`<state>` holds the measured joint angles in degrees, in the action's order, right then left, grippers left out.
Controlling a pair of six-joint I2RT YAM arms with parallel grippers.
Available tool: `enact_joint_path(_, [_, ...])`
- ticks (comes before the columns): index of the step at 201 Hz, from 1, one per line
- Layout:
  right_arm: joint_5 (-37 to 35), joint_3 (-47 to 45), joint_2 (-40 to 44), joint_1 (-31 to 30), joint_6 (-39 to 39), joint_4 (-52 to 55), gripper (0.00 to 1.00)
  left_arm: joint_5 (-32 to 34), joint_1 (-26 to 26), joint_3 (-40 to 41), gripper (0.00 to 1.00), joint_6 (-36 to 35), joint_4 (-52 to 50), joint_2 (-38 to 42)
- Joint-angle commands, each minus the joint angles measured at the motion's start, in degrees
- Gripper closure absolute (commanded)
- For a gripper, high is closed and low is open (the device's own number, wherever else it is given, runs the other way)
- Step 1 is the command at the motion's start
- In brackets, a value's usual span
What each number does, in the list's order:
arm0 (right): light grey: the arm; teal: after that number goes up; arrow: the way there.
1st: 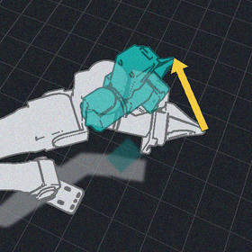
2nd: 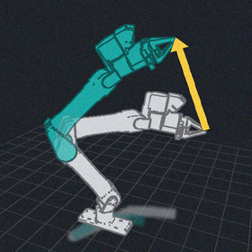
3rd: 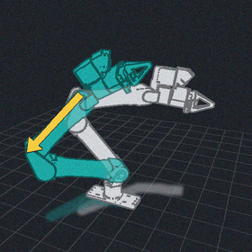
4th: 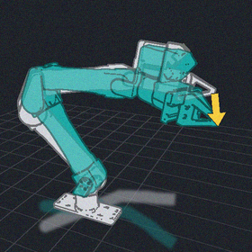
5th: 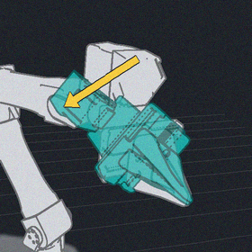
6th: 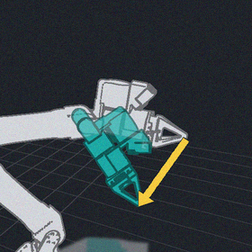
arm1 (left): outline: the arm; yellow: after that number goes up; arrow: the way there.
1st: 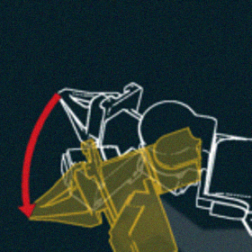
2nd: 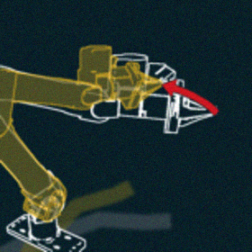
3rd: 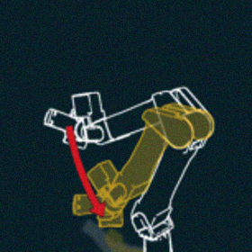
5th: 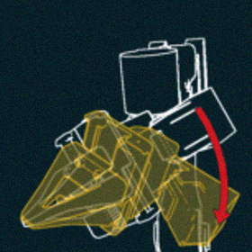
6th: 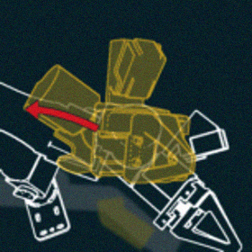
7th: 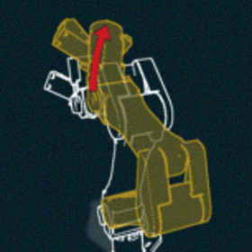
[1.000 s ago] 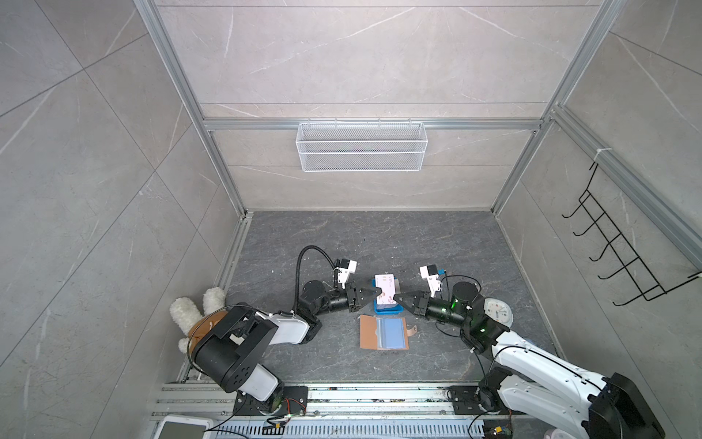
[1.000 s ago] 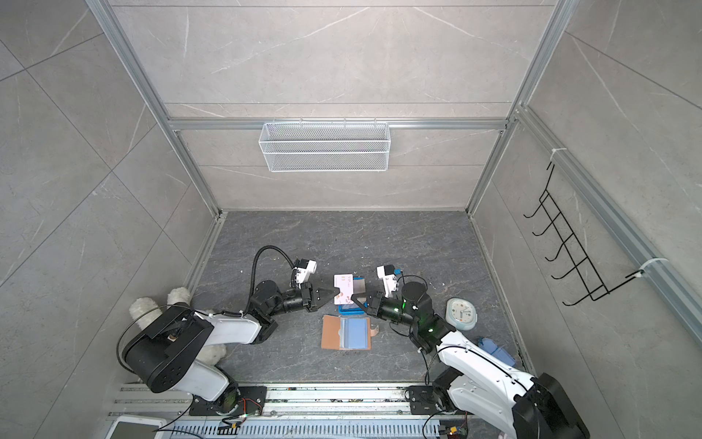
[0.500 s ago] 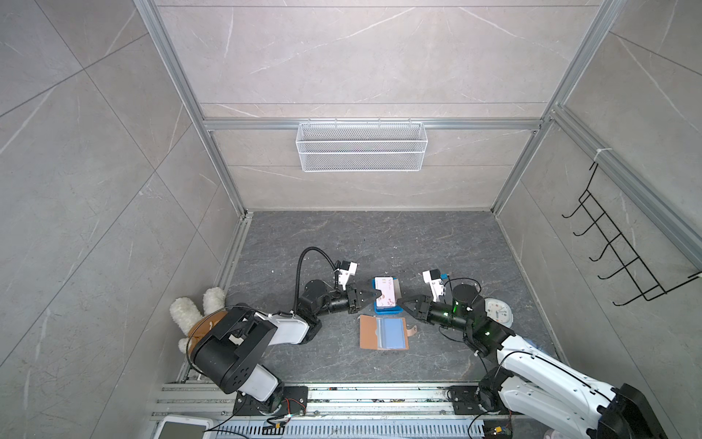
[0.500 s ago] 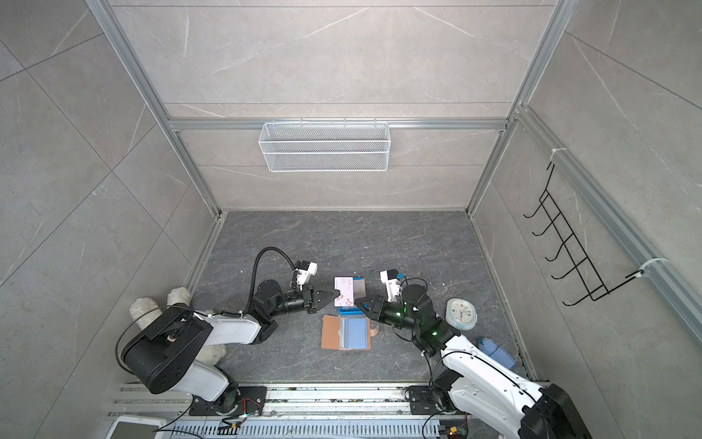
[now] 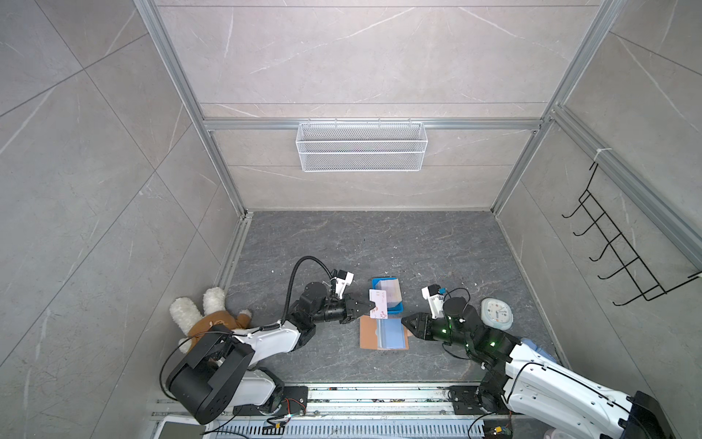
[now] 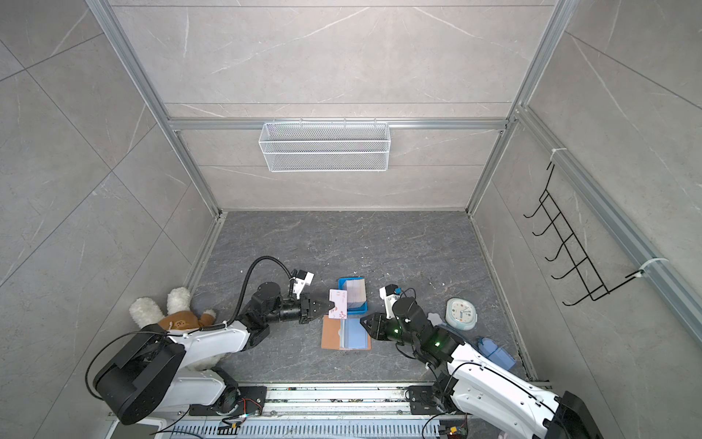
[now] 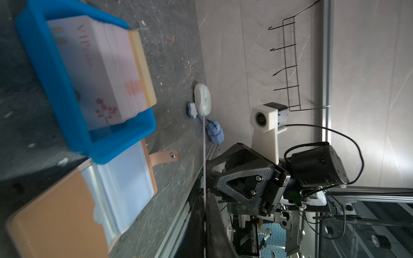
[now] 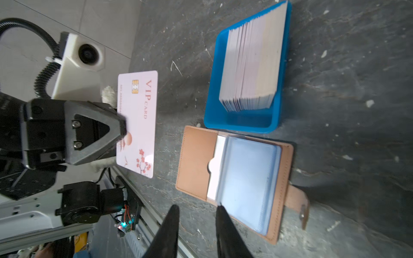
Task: Insert credit cards into a card holder
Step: Insert the credit card into the card slot.
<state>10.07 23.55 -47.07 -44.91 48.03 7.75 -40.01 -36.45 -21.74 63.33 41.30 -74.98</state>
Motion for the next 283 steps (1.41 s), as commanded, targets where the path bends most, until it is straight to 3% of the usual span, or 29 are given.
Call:
enact_joint_path(1, [-7.16,1.78,-2.3,-2.83,-1.79,5.0,0.69,3.09,-0.91,0.28,1.0,-5.81,-10.47,4.08])
enact_joint_path(102, [-16.84,2.42,-11.91,-12.45,3.66,9.11,0.73,12.01,-8.49,5.91,1.0,-4.38,-13.64,7.3])
enact_joint_path(160, [-16.86,5.3,-15.56,-14.57,6.36,11.33,0.74,17.52,-13.06,7.1,1.0,0.83,-12.82,7.77])
enact_joint_path(184, [-18.28,4.59,-15.85,-15.3,6.08,10.3,0.74,19.72,-13.96,5.89,1.0,-1.17,-14.01,7.74])
enact_joint_path(224, [-21.56,2.15,-13.9,-16.76,5.9,7.36,0.74,18.54,-13.93,5.72,1.0,-1.99,-8.57,3.65])
enact_joint_path(283, [-22.9,-0.2,-11.83,-18.28,8.21,7.19,0.75,17.18,-13.98,4.95,1.0,-2.34,-11.77,4.08])
